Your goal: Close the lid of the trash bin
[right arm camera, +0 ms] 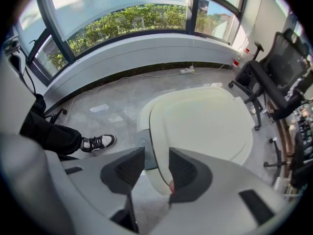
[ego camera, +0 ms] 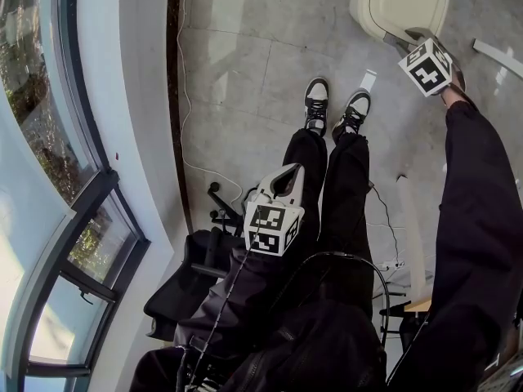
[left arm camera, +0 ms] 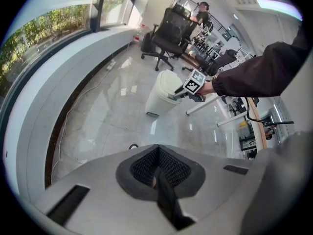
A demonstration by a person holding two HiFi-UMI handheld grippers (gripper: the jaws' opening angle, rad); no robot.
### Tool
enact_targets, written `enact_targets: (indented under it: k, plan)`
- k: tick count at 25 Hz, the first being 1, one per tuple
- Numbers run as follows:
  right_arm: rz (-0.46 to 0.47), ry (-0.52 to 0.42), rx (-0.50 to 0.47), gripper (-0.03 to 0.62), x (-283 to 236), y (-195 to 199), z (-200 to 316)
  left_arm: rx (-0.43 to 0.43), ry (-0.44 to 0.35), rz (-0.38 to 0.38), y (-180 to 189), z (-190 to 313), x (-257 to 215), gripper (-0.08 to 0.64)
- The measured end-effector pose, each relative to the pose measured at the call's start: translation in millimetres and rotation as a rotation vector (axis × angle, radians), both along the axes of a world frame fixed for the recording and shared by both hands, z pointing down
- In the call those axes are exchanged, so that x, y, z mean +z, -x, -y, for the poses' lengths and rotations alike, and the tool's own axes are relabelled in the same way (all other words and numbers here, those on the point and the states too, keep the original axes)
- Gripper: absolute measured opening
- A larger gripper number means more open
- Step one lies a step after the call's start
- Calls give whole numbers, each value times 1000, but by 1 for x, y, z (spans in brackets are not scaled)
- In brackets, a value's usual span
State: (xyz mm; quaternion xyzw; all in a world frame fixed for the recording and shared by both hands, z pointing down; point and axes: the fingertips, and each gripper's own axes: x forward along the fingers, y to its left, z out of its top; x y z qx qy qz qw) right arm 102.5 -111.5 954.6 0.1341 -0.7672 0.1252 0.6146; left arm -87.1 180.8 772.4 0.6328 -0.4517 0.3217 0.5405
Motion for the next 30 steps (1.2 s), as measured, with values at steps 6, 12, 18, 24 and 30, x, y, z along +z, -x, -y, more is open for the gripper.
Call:
enact_targets:
  k: [6, 12, 18, 24, 30]
  plan:
    - [33, -41, 29, 155, -15, -3, -1, 16, -30, 6, -2, 10, -7, 2]
    - [105, -116, 227, 49, -69, -17, 7, 37, -96, 6, -11, 33, -26, 2]
    - [281, -196, 551, 6, -179, -22, -15, 81, -202, -8, -26, 70, -74, 2]
    - [459, -296, 653, 6, -334, -16, -52, 99, -393, -14, -43, 152, -186, 2]
    - [561, -489, 694, 6, -489, -15, -45, 82, -640, -64, -58, 215, -317, 2]
